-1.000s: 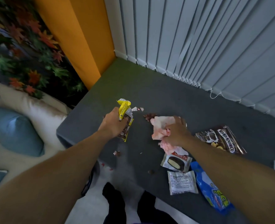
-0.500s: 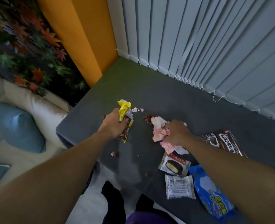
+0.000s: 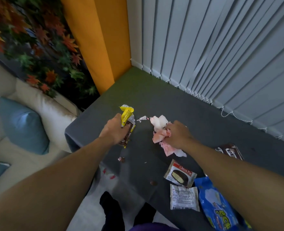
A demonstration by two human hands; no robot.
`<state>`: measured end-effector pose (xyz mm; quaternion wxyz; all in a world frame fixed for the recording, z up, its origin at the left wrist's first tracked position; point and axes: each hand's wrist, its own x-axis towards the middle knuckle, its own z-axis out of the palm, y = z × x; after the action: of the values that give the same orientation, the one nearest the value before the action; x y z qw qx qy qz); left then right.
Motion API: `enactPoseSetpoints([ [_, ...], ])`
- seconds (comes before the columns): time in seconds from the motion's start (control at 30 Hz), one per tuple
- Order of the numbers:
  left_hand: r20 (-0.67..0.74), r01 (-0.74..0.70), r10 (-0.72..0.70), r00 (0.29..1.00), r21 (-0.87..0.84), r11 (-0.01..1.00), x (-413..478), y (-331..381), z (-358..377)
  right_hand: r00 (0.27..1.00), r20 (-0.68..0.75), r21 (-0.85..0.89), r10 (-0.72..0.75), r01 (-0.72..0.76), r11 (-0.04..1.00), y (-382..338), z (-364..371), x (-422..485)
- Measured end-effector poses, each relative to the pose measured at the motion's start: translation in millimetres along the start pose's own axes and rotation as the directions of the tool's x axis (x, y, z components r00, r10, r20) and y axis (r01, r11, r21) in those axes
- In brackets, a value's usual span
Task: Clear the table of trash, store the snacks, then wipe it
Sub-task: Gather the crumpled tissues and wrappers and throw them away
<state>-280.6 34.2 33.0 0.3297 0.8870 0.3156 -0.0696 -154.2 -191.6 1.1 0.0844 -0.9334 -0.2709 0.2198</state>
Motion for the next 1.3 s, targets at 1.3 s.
enactPoseSetpoints([
  [1.3,-0.058,0.653,-0.722,0.689,-0.381,0.654,-58,-450,-35,0.845,0.346,0.023,-0.408,0.427,0.904,-410,279,52],
])
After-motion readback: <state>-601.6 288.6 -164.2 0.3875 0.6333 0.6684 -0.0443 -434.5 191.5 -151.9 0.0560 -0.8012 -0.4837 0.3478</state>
